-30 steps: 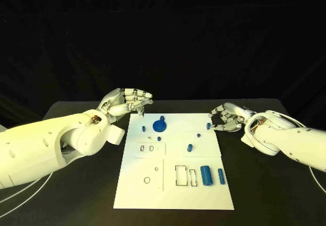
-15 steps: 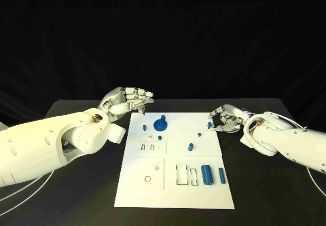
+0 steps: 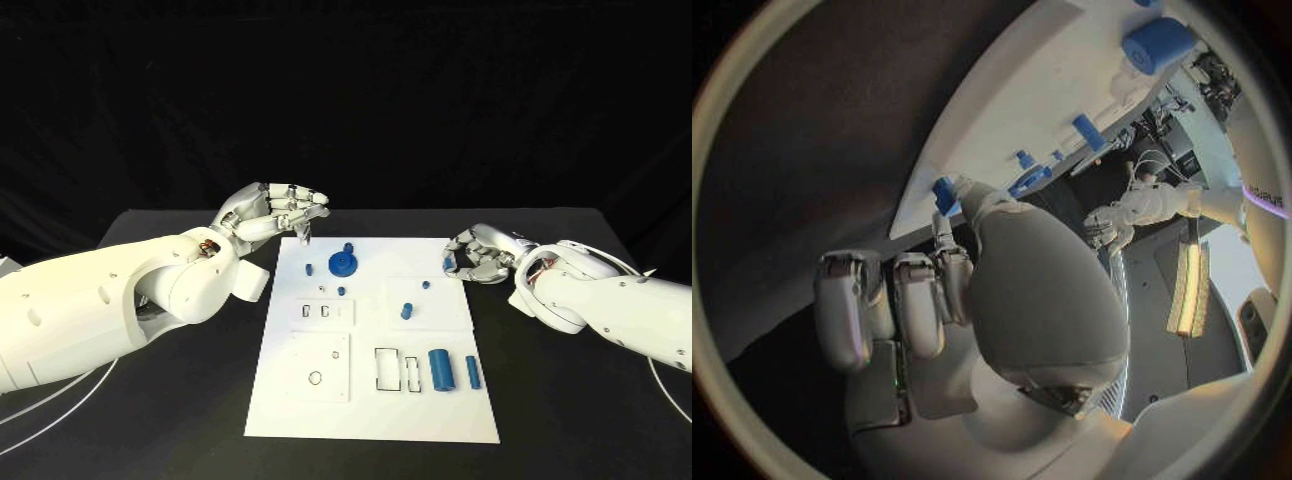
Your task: Assemble the parts on the task board
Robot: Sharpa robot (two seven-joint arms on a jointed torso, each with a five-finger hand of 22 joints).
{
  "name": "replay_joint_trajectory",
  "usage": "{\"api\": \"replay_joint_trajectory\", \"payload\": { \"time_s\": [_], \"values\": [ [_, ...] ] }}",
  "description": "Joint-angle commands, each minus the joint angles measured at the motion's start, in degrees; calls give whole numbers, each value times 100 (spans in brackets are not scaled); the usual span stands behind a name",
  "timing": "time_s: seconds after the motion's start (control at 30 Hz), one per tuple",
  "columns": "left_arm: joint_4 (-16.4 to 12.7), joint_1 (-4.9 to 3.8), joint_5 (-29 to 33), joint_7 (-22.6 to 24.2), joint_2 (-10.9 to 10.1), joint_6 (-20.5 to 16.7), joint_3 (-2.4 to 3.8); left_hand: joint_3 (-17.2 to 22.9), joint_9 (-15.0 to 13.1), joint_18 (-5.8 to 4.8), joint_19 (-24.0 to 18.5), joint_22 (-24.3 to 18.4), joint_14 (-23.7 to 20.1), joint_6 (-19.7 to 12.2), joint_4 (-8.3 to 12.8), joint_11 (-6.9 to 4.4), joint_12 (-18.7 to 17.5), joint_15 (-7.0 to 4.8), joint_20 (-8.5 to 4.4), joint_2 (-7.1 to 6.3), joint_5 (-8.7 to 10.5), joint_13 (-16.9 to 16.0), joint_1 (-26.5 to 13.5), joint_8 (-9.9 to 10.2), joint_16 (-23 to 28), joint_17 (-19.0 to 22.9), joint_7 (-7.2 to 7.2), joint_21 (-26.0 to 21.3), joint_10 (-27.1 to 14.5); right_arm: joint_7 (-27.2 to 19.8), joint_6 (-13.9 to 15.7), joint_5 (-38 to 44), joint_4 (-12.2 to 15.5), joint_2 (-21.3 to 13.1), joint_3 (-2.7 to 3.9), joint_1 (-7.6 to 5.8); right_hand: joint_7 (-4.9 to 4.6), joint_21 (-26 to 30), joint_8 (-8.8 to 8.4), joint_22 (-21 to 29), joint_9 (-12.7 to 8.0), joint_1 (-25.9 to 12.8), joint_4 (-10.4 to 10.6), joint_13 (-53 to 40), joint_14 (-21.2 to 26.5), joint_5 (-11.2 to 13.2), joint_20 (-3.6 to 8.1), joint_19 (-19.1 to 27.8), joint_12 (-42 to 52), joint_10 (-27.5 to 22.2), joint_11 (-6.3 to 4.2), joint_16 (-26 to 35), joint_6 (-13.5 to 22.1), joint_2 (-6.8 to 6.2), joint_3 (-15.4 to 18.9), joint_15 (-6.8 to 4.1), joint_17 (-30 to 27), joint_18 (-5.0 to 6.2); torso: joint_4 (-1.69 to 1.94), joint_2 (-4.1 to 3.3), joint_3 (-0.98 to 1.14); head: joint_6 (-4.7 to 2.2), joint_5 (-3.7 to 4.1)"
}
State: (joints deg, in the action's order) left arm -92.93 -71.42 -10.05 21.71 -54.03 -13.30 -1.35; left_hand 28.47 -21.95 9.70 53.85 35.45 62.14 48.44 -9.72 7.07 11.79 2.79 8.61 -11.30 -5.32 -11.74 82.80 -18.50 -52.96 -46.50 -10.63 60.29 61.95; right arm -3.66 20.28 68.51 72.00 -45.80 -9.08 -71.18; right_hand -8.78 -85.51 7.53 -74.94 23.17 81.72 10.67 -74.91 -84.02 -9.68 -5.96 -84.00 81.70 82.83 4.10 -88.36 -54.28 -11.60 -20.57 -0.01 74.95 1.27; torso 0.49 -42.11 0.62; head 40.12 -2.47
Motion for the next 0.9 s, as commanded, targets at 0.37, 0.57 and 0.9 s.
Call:
{"api": "replay_joint_trajectory", "payload": {
  "time_s": [0.37, 0.57, 0.9],
  "values": [
    [-7, -1, -11, 42, -3, 95, 2, 29, -6, 52, -47, 4, -30, -22, -9, -17, 21, 10, -12, 28, 21, -5, -17, 11, 33, 8, 4, 33, -34, 53, -58, 65, -37, 45, -2, 26, 11, -42, 43, -1194, 11, -21, 17, -698, -519, -24, 12, -352, 41, 41, -21, -40, -70, 71, -48, -30, 1167, -14, 0, 1, -3, 12, 3],
    [-8, -1, -11, 40, -6, 96, 2, 29, -6, 52, -47, 4, -30, -22, -9, -17, 21, 10, -12, 28, 21, -5, -17, 11, 33, 8, 4, 33, -34, 15, 54, 55, -30, 59, -2, 27, 91, -63, 173, -1215, 55, -69, 38, -729, -522, -41, 57, -368, 66, 75, -87, -43, -287, 179, -177, -86, 1178, -20, -5, 1, -3, 19, -3],
    [-6, -1, -11, 28, -10, 110, 2, 29, -6, 52, -47, 4, -30, -22, -9, -17, 21, 10, -12, 28, 21, -5, -17, 11, 33, 8, 4, 33, -34, 159, 693, 13, 28, 57, -2, 28, 228, -118, 414, -1263, 165, -117, 19, -781, -528, 24, 166, -405, 105, 138, -209, -48, -489, 390, -409, -200, 1197, -36, 4, 2, -5, 20, 1]
  ]
}}
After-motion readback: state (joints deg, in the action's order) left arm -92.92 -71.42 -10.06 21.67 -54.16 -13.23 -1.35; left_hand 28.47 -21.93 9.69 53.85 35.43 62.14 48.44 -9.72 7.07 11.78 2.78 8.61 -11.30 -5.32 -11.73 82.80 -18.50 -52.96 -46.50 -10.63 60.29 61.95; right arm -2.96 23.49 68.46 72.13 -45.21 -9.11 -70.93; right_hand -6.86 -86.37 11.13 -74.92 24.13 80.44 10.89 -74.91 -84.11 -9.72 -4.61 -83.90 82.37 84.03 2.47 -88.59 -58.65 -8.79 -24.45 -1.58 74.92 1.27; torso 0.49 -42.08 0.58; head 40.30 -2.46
